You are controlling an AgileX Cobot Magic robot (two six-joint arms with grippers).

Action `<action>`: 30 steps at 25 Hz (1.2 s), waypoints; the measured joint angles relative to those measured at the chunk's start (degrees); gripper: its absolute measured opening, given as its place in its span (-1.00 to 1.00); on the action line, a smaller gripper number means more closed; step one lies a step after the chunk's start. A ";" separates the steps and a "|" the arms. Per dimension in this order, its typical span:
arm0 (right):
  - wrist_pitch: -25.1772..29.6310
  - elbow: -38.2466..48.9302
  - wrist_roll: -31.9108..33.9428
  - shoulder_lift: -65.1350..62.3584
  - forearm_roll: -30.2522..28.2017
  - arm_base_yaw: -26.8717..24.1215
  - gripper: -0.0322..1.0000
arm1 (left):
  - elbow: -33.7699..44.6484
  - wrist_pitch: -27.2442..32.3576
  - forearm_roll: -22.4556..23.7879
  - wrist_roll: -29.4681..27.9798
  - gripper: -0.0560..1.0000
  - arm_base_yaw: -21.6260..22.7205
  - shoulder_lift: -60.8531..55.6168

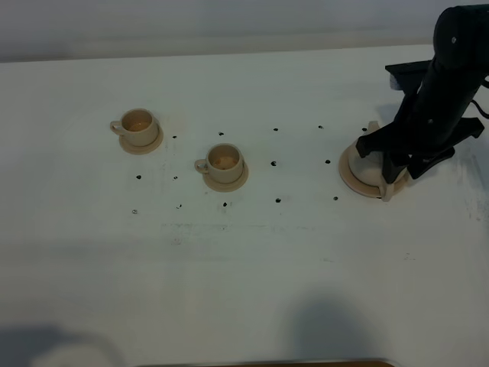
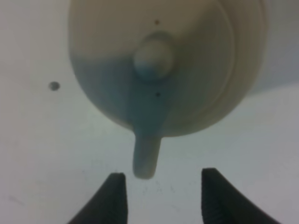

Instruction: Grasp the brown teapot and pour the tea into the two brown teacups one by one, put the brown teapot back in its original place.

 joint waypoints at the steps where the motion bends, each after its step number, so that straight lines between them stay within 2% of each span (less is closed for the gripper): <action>1: -0.32 0.00 0.07 0.06 0.00 0.00 -0.19 | 0.00 0.00 0.00 0.00 -0.30 0.00 0.00; 10: -1.77 0.00 0.78 0.57 -1.01 0.10 -0.19 | 0.00 0.00 0.00 0.00 -0.30 0.00 0.00; 20: -3.45 0.00 0.78 1.15 0.51 0.92 -0.19 | 0.00 0.00 0.00 0.00 -0.30 0.00 0.00; 30: -2.81 0.00 1.78 3.18 0.65 1.03 -0.19 | 0.00 0.00 0.00 0.00 -0.30 0.00 0.00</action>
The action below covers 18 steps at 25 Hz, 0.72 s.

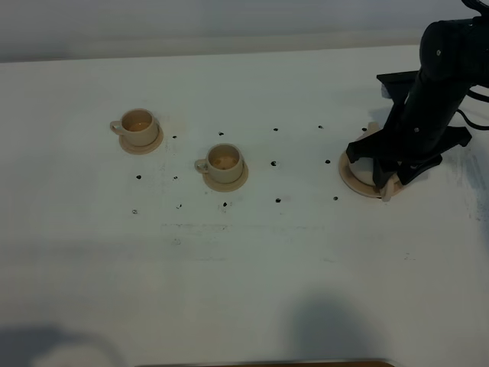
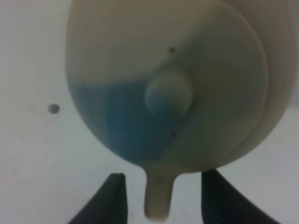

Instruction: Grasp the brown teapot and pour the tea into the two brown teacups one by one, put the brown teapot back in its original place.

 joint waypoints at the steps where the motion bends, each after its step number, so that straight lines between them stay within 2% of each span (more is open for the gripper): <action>1: 0.00 0.00 0.00 0.07 0.11 0.00 -0.19 | 0.00 0.00 0.00 0.00 -0.30 0.00 0.00; 15: -0.22 0.00 0.12 1.41 0.38 0.00 -0.19 | 0.00 0.00 0.00 0.05 -0.30 0.00 0.00; 18: -0.32 0.00 -0.58 1.41 0.37 0.00 -0.27 | 0.00 0.00 0.00 0.05 -0.30 0.00 0.00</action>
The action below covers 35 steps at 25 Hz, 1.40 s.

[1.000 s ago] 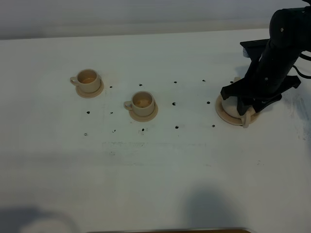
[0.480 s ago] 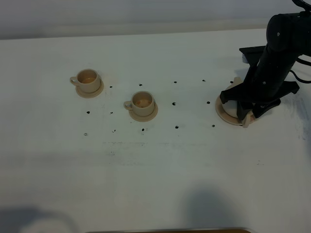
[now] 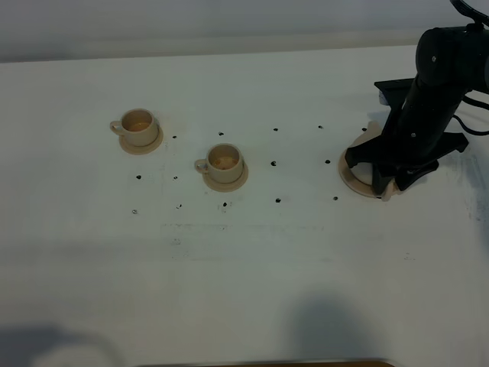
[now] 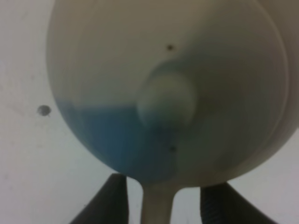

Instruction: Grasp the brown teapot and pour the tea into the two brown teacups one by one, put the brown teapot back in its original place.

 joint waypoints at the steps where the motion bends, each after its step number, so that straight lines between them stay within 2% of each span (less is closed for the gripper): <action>1: 0.00 0.00 -0.42 0.00 -0.04 0.00 -0.33 | 0.00 0.00 0.00 0.00 -0.30 0.00 0.00; 5: -0.75 0.00 -2.18 0.00 -0.07 0.00 -0.70 | 0.00 0.00 0.00 0.00 -0.30 0.00 0.00; 6: -0.95 0.00 -2.65 0.00 0.14 0.00 -0.72 | 0.00 0.00 0.00 0.00 -0.30 0.00 0.00; 23: -4.32 0.00 -5.22 -3.01 -0.15 0.06 -0.72 | 0.00 0.00 0.00 0.00 -0.30 0.00 0.00; 35: -4.33 0.00 -5.92 -4.15 -0.54 0.11 -0.72 | 0.00 0.00 0.00 -0.05 -0.30 0.00 0.00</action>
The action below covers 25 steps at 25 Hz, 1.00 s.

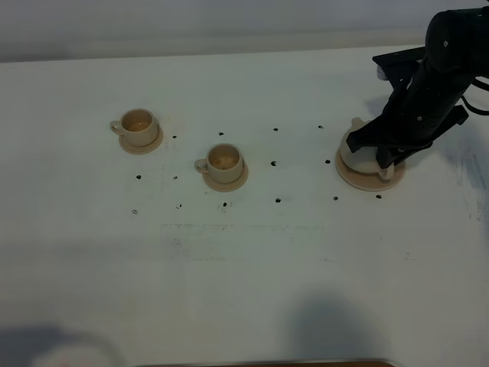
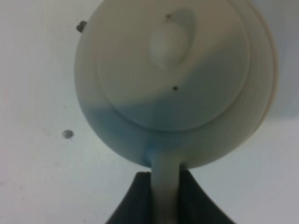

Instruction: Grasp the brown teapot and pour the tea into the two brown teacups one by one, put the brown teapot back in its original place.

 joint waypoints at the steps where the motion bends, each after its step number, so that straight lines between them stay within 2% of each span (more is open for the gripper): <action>1: 0.00 0.00 0.00 0.00 0.00 0.00 -0.72 | 0.00 0.00 0.00 0.00 -0.30 0.00 0.00; 25: 1.40 0.00 -0.38 1.82 0.05 0.00 -0.72 | 0.00 0.00 0.00 0.00 -0.30 0.00 0.00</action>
